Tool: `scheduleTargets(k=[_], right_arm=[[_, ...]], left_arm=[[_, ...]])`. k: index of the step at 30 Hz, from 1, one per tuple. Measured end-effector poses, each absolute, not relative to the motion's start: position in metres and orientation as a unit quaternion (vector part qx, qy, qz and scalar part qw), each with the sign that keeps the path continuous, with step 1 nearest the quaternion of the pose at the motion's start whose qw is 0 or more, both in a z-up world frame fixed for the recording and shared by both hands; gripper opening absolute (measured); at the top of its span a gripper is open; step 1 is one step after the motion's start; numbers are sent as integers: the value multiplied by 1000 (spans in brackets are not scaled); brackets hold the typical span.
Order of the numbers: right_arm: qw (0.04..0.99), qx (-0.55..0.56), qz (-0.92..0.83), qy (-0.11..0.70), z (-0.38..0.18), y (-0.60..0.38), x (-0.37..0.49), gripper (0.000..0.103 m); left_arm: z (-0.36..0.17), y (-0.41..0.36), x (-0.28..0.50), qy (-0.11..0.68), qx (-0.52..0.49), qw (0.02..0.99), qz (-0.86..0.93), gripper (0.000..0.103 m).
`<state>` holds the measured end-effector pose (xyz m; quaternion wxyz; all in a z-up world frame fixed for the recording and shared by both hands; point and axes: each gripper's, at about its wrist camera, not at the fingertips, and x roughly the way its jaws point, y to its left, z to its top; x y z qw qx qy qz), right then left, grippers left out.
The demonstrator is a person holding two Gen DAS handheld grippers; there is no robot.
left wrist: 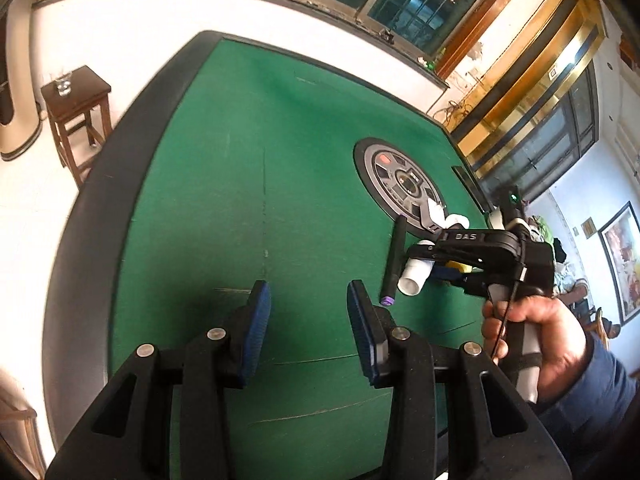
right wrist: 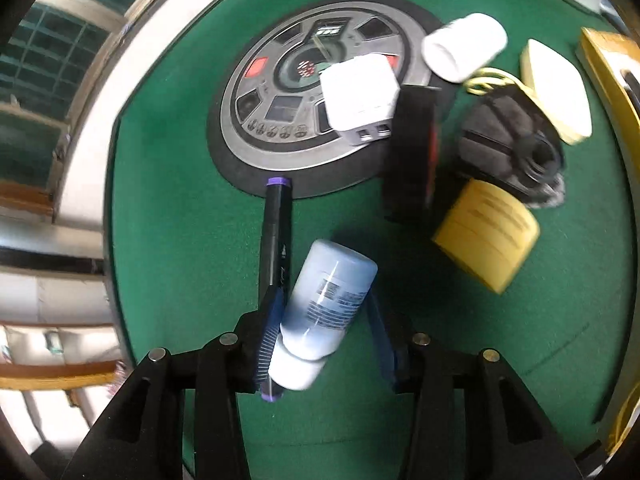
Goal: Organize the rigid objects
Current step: 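Grasp the white blue-label bottle with the right gripper while the left reaches a marker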
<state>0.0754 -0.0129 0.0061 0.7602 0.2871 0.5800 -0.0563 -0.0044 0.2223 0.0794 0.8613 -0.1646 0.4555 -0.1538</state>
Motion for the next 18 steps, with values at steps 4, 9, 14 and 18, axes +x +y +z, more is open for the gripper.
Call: scheduleTargets(k=[4, 9, 14, 18], right_arm=[[775, 215, -35, 593, 11, 3, 85, 35], [780, 145, 17, 608, 13, 15, 82, 34], [773, 129, 79, 616, 16, 8, 50, 33], [775, 164, 126, 597, 22, -17, 15, 33]], left_arm=[[78, 233, -14, 453, -168, 866, -133, 38], [84, 242, -26, 443, -187, 871, -99, 38], [91, 219, -30, 446, -184, 871, -92, 38], [92, 175, -24, 464, -156, 864, -117, 38]])
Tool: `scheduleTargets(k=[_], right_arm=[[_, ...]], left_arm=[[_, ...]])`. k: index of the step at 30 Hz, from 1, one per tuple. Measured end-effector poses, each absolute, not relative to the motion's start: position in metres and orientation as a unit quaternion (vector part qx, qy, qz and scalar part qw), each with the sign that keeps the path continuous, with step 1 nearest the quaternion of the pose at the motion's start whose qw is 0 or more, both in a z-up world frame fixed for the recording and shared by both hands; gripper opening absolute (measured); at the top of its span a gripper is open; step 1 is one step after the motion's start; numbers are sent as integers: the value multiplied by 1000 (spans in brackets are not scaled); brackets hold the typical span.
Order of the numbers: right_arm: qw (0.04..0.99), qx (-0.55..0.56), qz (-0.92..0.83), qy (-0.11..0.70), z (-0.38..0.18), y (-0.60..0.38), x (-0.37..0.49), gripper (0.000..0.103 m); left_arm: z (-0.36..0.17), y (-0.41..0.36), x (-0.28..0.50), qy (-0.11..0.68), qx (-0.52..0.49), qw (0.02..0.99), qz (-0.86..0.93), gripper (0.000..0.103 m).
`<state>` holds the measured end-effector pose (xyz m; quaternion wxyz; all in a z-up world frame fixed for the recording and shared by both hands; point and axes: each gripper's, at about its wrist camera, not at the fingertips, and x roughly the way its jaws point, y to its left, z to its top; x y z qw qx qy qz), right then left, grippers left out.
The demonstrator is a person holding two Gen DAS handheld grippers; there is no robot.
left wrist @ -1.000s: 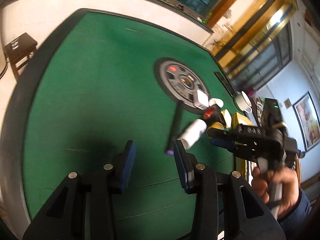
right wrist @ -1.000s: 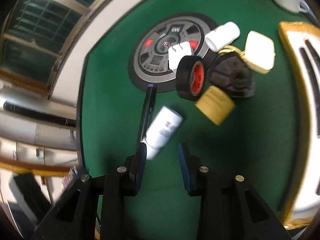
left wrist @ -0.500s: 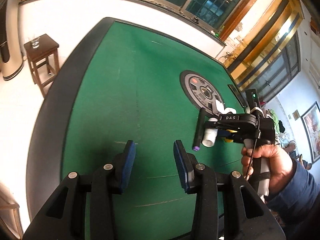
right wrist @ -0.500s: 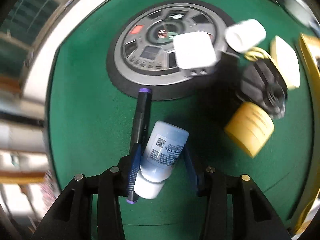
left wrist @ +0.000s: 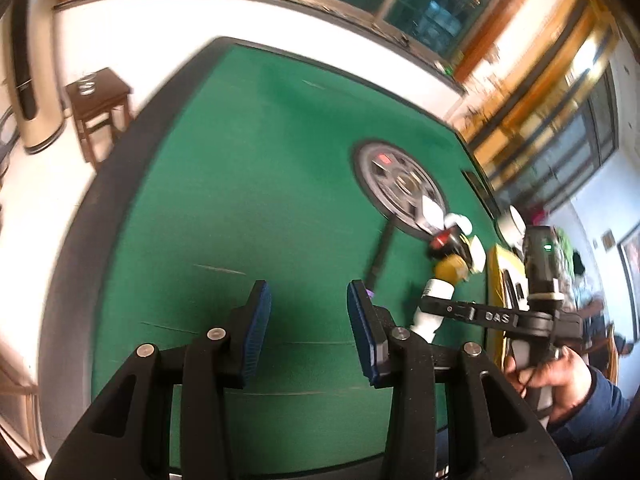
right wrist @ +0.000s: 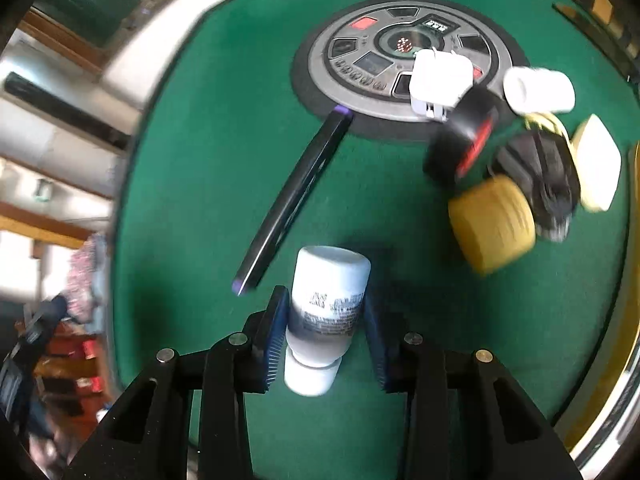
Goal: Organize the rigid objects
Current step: 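Grasp the white blue-label bottle with the right gripper while the left reaches a marker, then grasp the purple-capped black marker with the left gripper while the right holds the bottle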
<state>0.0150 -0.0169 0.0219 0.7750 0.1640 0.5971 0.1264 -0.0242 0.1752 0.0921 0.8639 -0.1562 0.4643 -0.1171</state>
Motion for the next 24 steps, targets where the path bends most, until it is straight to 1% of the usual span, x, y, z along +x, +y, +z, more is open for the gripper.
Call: scheduleTargets(k=[6, 12, 15, 21, 24], right_arm=[[790, 214, 141, 558, 46, -69, -14, 31], [822, 260, 113, 494, 72, -136, -44, 31], [830, 282, 91, 473, 78, -159, -60, 31], [844, 301, 53, 440, 95, -197, -101, 31], [851, 310, 27, 424, 100, -211, -120, 31]], left_arm=[[89, 109, 6, 495, -129, 844, -163, 37], [74, 55, 49, 523, -61, 828, -191, 37], [58, 37, 68, 537, -15, 821, -191, 37], [26, 17, 93, 557, 45, 808, -186, 37], [14, 13, 97, 551, 68, 813, -177, 13]])
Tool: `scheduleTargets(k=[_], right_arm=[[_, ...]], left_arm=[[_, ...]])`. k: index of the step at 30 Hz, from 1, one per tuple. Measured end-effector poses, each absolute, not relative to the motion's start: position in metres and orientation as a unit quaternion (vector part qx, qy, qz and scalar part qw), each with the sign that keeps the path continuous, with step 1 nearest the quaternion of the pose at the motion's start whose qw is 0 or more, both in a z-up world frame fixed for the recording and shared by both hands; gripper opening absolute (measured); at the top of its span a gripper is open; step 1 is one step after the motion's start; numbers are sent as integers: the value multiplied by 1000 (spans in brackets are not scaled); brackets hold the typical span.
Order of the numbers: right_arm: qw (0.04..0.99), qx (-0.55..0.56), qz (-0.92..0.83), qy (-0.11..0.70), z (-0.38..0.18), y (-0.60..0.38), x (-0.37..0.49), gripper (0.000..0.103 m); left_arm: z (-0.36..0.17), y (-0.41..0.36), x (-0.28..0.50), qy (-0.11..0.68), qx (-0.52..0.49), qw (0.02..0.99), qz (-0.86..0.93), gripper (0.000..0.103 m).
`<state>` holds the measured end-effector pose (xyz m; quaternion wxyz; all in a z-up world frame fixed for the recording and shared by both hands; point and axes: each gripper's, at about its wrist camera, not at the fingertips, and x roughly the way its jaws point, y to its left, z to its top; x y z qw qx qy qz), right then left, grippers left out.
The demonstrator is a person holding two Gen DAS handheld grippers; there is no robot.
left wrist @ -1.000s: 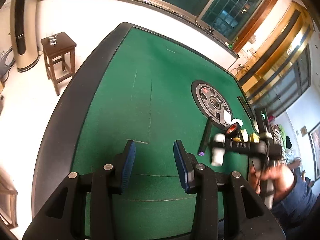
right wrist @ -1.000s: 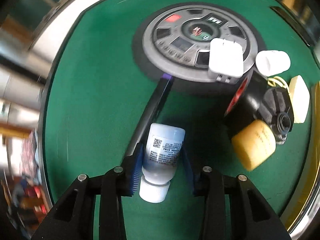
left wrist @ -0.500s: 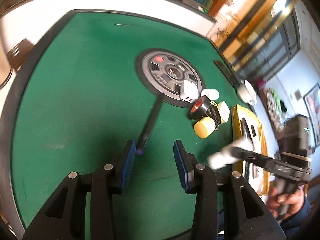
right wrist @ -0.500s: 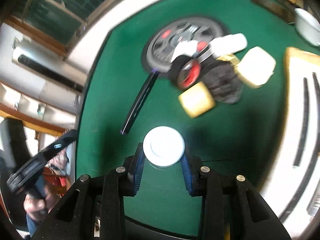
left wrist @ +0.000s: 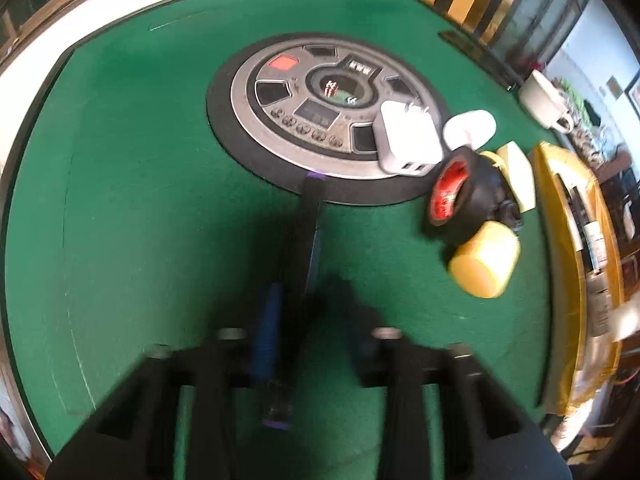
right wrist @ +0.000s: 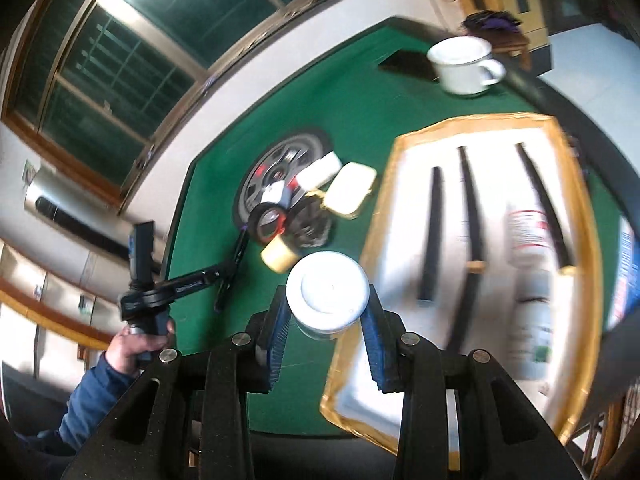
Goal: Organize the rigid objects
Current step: 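Grasp the purple-capped black marker with the left gripper while the right holds the bottle, then carry marker and bottle into the tray and open both grippers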
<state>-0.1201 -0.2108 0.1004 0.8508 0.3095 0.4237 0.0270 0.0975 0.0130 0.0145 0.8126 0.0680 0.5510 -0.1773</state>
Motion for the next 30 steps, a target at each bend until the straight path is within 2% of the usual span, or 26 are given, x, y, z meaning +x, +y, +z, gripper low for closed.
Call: scheduleTargets(k=[8, 16, 23, 30], right_arm=[[848, 340, -22, 406, 99, -227, -156, 31], [827, 369, -43, 421, 77, -229, -155, 31], [826, 366, -46, 426, 74, -224, -153, 31], [833, 360, -56, 417, 79, -229, -168, 31]], left_arm=[[22, 41, 84, 527, -7, 830, -182, 12], [58, 36, 58, 498, -22, 837, -226, 12], [105, -19, 26, 468, -8, 826, -314, 12], [128, -95, -2, 451, 17, 794, -407, 12]])
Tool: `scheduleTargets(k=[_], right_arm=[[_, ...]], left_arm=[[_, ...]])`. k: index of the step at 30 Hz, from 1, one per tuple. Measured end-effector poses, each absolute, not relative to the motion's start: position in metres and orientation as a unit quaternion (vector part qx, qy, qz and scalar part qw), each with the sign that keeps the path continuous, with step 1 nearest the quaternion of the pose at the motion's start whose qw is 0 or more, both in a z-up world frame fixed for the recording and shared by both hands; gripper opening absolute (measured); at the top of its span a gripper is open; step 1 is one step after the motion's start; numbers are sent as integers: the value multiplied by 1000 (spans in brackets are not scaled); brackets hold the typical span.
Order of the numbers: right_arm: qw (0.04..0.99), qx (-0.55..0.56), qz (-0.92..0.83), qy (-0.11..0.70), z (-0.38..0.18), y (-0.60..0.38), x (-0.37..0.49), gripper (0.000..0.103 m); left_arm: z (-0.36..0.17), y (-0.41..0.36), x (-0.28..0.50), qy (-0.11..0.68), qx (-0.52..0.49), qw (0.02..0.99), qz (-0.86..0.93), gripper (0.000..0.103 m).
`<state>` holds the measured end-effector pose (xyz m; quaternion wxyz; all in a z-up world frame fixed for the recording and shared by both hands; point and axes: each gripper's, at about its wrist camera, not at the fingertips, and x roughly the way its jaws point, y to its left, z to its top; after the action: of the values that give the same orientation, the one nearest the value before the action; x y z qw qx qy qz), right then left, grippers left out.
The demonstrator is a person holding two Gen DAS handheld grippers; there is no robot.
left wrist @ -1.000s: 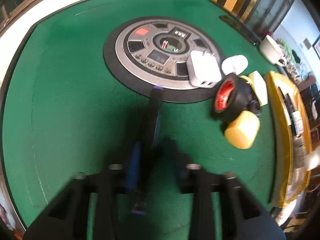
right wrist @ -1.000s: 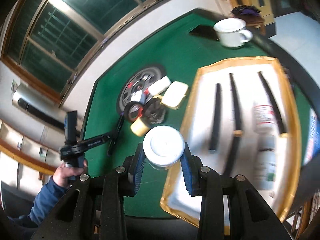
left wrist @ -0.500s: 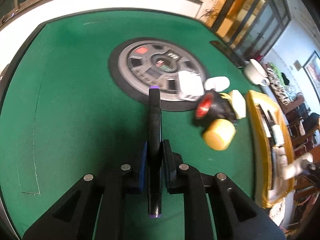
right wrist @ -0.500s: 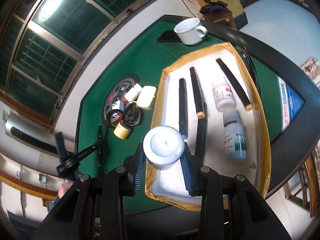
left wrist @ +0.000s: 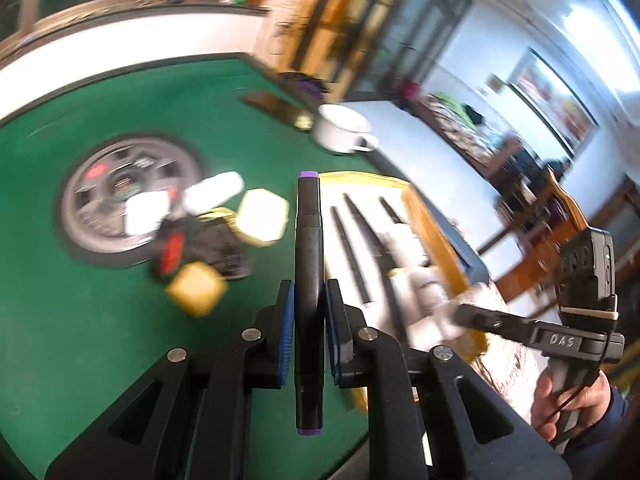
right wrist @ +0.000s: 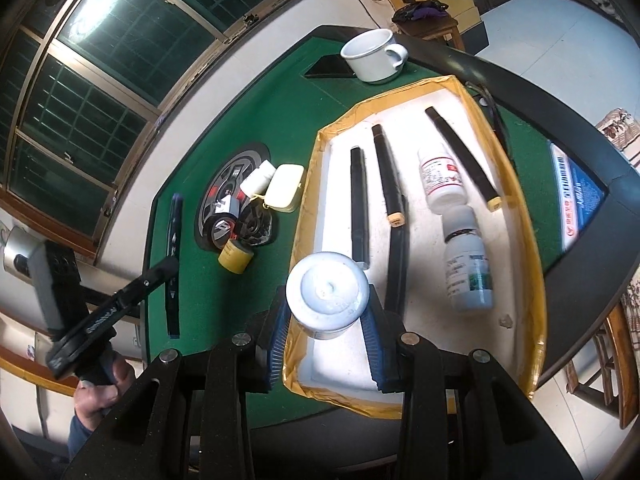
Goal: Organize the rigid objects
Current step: 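Carry marker and bottle into the tray and open both grippers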
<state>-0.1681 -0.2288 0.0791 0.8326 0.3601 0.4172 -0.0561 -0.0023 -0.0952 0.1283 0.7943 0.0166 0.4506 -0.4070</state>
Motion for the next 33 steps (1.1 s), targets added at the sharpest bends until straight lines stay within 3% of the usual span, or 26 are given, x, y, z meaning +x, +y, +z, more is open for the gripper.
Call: scheduleTargets(k=[13, 33], right_arm=[[838, 326, -107, 425, 78, -240, -227, 31], [815, 279, -85, 500, 56, -228, -190, 31]], left_arm=[[112, -189, -24, 461, 30, 759, -458, 12], [51, -210, -28, 500, 45, 761, -411, 12]])
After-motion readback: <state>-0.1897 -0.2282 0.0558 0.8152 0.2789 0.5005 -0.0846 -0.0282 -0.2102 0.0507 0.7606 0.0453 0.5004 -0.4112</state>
